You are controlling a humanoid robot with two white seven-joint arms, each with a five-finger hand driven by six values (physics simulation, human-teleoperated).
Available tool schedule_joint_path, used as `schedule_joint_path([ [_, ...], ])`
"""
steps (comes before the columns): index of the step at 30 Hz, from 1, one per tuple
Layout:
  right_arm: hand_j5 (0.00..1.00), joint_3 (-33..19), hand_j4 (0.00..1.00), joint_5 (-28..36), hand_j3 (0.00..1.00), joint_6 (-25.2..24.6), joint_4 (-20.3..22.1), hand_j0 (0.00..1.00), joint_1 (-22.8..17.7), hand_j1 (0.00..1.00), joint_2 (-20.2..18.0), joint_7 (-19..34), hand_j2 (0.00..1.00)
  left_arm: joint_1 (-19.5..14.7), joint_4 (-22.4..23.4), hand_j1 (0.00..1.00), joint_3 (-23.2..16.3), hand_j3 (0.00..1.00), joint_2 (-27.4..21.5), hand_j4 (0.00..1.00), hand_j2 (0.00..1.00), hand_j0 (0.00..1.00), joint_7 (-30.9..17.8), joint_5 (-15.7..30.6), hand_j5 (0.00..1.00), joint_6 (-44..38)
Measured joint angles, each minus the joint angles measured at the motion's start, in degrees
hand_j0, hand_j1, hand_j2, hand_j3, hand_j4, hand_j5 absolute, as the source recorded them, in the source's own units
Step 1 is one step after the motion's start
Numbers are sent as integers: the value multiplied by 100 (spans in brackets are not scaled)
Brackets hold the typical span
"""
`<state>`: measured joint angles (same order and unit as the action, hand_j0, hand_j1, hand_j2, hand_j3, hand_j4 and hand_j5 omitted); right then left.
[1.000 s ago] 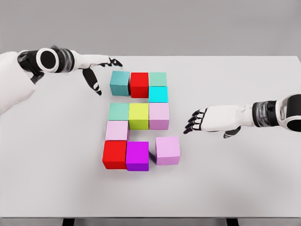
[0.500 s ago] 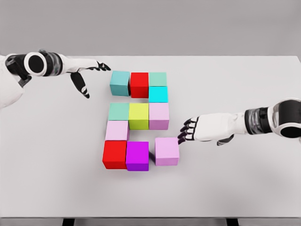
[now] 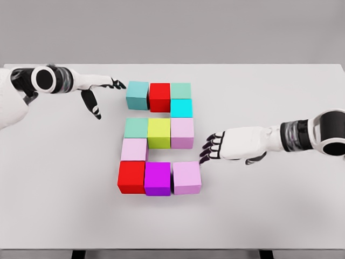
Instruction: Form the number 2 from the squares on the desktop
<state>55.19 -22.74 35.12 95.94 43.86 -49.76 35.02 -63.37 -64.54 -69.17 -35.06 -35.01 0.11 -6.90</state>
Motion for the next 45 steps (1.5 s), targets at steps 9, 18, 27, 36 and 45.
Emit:
schedule_joint_path([
  [9,100,60,100,195,100,1,390,100,-44,100,-901,0,100,0,-53,100,-98,100,27,100,100,100,0,3,100,0],
  [18,100,399,100,204,100,1,476,100,-26,100,-797,0,100,9,-128,100,-129,100,27,100,100,100,0,7,100,0],
  [27,100,452,100,206,100,1,479,100,-18,100,-519,0,100,9,-184,100,-124,100,-64,100,100,100,0,20,100,12],
  [36,100,498,100,205,100,1,482,100,9,100,-367,0,100,9,-215,100,-119,100,-490,100,100,100,0,180,100,628],
  [45,100,574,100,205,100,1,486,100,105,100,-251,0,100,9,-218,100,-119,100,-566,100,100,100,0,224,100,898],
])
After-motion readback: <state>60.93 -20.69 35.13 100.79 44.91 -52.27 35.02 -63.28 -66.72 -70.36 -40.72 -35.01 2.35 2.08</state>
